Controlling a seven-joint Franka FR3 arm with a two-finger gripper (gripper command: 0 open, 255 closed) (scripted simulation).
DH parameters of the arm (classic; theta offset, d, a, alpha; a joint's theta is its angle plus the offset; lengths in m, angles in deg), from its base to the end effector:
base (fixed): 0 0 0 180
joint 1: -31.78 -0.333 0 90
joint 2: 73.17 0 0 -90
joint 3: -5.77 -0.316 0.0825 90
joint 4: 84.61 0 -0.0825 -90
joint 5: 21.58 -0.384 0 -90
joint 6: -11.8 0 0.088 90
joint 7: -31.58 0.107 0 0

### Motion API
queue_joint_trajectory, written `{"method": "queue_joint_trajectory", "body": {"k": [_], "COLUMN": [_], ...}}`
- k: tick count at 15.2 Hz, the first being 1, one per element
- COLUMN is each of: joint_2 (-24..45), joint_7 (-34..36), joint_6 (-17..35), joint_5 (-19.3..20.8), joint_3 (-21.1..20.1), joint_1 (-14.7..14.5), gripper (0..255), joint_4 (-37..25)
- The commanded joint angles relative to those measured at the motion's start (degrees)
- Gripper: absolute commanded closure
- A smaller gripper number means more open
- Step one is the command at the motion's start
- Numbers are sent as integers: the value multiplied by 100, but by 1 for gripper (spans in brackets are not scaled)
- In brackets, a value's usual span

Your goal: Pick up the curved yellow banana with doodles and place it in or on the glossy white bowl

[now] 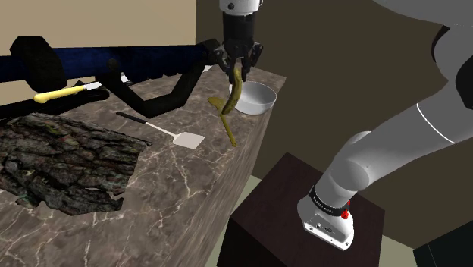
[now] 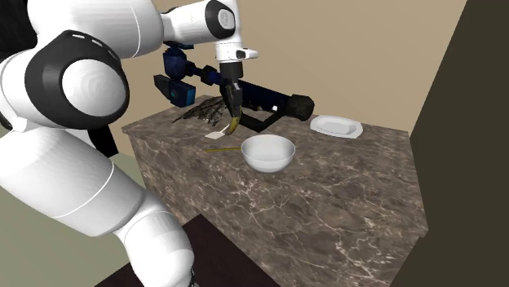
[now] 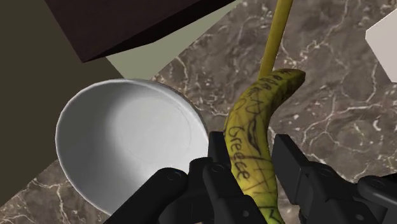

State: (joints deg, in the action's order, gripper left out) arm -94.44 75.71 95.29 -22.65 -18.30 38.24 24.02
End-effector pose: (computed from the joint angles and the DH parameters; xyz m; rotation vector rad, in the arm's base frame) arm 0.4018 0.1646 0.6285 2.8898 -0.7295 -0.0282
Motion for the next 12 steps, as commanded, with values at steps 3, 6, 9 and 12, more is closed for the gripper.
{"method": "queue_joint_trajectory", "body": {"k": [3, 6, 9, 12], "joint_2": [-174, -210, -189, -166], "joint_7": [-620, -1045, -1458, -1703], "joint_6": [108, 188, 276, 409], "joint_5": [153, 292, 438, 526], "joint_3": [447, 755, 1052, 1233], "joint_1": [168, 303, 447, 534], "gripper": [255, 255, 255, 255], "joint_4": [249, 338, 372, 459]}}
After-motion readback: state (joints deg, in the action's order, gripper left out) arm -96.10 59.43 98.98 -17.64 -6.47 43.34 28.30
